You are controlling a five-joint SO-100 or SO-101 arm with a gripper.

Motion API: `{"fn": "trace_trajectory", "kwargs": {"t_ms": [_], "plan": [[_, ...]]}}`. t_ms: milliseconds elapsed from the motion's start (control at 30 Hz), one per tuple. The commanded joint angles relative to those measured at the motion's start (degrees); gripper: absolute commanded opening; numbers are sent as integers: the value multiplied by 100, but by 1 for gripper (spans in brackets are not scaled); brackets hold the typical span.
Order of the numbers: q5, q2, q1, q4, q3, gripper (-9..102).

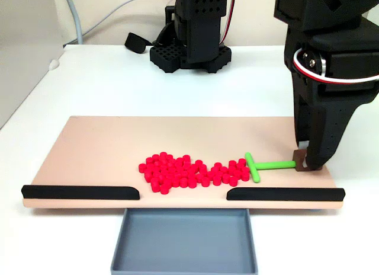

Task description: Gather the left side granules

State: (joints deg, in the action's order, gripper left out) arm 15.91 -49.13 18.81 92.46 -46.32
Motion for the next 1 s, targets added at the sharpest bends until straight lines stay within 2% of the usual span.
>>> {"fn": "trace_trajectory", "kwargs": {"t_ms": [0, 967], "plan": [[18, 70, 88, 9, 281, 0], [-193, 308, 53, 44, 343, 0]]}}
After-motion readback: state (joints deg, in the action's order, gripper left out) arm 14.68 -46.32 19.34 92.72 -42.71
